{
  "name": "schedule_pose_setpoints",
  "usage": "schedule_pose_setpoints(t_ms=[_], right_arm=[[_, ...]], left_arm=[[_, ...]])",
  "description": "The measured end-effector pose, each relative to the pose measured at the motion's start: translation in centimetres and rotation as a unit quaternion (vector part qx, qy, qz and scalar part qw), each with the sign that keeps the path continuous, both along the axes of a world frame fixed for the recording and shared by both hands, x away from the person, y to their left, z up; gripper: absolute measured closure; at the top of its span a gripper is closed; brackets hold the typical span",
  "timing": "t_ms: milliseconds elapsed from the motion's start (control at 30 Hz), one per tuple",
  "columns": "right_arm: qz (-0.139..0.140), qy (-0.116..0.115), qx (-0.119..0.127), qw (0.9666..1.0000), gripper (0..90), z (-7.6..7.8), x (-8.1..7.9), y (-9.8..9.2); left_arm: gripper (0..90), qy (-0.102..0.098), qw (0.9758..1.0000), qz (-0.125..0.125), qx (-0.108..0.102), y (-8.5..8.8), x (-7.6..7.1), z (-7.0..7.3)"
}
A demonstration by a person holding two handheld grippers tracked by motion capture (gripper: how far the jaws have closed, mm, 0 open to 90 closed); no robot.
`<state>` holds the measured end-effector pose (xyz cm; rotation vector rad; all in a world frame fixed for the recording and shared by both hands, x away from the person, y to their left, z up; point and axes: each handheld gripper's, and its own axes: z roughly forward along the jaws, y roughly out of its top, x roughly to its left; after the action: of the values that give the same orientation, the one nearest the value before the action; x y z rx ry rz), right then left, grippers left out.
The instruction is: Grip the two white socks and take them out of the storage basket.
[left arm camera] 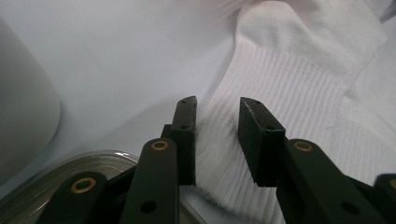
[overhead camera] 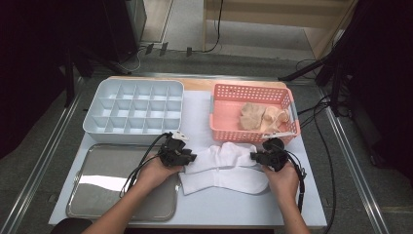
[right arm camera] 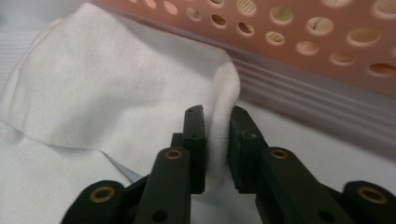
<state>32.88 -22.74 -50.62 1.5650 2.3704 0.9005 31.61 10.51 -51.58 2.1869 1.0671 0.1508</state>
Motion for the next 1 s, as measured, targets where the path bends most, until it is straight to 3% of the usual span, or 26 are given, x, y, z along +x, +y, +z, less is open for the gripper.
schedule_pose_setpoints(t_ms=[100,200,333,433,733,1000], right_arm=[[0.000,0.009,0.006,0.9999,86.1,0.0,0.0,0.1],[0.001,0.015,0.006,0.9999,86.6,0.2,0.0,0.1],[0.003,0.008,0.008,0.9999,86.6,0.8,-0.1,0.0],[0.002,0.002,0.015,0.9999,86.6,1.4,-0.4,-0.1],[0.003,-0.007,0.028,0.9996,86.6,3.3,-1.5,-0.9],[0.012,-0.010,0.027,0.9995,86.5,4.5,-4.3,-1.6]], left_arm=[[83.2,0.010,0.9999,-0.002,-0.007,0.0,0.0,-0.1],[87.2,0.014,0.9999,-0.003,-0.009,-0.2,0.0,0.0],[88.0,0.034,0.9982,0.008,-0.048,0.6,0.4,0.5],[88.1,0.030,0.9978,0.015,-0.058,1.0,0.6,1.2],[88.0,0.042,0.9960,0.016,-0.077,2.1,0.4,3.0],[88.0,0.039,0.9961,-0.007,-0.080,2.1,-1.4,4.6]])
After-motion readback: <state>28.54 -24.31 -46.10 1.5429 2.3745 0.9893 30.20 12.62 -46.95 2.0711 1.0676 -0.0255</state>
